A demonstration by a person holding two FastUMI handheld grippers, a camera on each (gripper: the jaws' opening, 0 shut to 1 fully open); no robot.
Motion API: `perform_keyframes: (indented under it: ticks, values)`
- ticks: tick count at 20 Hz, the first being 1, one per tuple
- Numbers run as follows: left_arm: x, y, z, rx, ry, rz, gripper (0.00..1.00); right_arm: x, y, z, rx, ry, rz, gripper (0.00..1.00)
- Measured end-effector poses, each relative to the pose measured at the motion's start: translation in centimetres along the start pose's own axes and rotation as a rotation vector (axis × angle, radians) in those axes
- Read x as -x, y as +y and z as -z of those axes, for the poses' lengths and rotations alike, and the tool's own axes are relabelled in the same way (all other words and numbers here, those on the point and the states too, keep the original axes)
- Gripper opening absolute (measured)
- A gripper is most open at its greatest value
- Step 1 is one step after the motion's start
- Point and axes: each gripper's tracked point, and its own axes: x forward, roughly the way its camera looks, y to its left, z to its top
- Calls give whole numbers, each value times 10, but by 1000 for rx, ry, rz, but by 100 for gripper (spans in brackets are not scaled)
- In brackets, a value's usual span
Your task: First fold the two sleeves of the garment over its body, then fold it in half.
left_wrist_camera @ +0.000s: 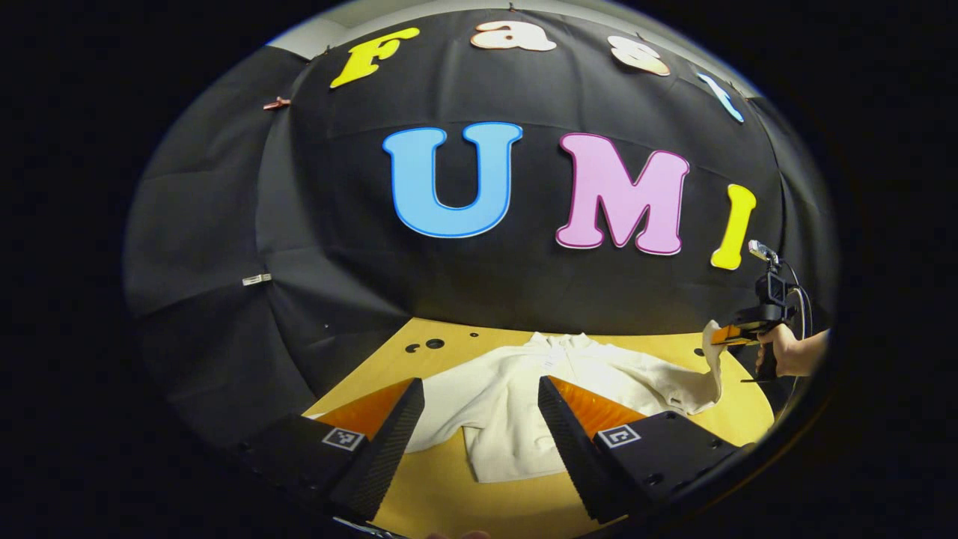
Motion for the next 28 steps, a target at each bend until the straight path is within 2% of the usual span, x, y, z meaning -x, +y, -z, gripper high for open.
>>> perform_keyframes:
  ticks: [2,4,6,12,24,26,28]
  values:
    - [2,11,3,12,8,-19,97,-7,28,8,-22,11,-28,6]
    - [3,21,7,26,17,-33,97,-14,57,14,105,24,-57,7]
    - [6,27,9,42,21,-39,99,-11,93,3,188,0,-108,6]
    - [6,44,14,79,28,-61,99,-23,198,-6,191,-7,-231,7]
    - [1,109,34,136,61,-188,96,-65,379,104,321,133,-397,7]
    - [0,122,40,138,75,-214,96,-74,400,125,316,166,-414,6]
    - [-3,135,43,146,80,-240,96,-83,404,142,334,188,-406,7]
